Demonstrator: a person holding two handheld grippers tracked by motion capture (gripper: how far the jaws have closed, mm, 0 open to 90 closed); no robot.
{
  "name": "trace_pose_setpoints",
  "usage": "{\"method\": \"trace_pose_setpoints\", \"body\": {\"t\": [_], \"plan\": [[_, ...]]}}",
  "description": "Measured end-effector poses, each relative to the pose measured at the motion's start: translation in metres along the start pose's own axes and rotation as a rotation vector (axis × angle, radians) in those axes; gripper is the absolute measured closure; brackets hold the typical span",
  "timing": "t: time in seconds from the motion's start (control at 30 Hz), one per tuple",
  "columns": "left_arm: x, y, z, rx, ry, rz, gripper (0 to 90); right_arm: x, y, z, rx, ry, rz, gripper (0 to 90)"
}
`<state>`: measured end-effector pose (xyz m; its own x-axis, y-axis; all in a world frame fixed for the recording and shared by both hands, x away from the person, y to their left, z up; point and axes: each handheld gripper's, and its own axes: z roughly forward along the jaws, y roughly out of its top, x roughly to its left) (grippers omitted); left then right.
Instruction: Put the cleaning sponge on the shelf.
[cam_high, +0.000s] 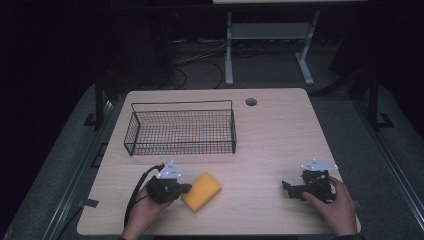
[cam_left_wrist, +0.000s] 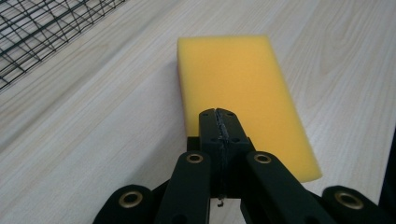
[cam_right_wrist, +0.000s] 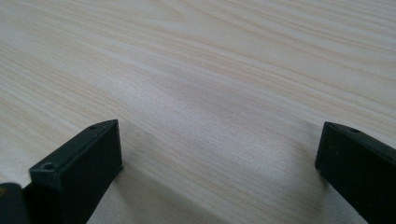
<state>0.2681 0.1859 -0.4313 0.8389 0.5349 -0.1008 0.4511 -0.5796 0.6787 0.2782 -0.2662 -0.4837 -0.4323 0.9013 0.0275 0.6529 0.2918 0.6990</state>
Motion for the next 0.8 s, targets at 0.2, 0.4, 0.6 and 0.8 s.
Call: {"method": "trace_pose_setpoints", "body": {"t": [0.2,0.4,0.6,0.8], "plan": [[0.002,0.008,-0.005,-0.013,0.007,-0.02,73.6,0.0,0.0,0.0,0.0,0.0,0.0,0.0],[0.003,0.015,-0.003,0.018,0.004,-0.056,50.5,0.0,0.0,0.0,0.0,0.0,0.0,0.0],[-0.001,0.026,0.007,0.089,-0.007,-0.068,20.4,0.0,0.0,0.0,0.0,0.0,0.0,0.0],[-0.009,0.036,0.02,0.15,0.018,-0.032,12.6,0.0,0.0,0.0,0.0,0.0,0.0,0.0]]}}
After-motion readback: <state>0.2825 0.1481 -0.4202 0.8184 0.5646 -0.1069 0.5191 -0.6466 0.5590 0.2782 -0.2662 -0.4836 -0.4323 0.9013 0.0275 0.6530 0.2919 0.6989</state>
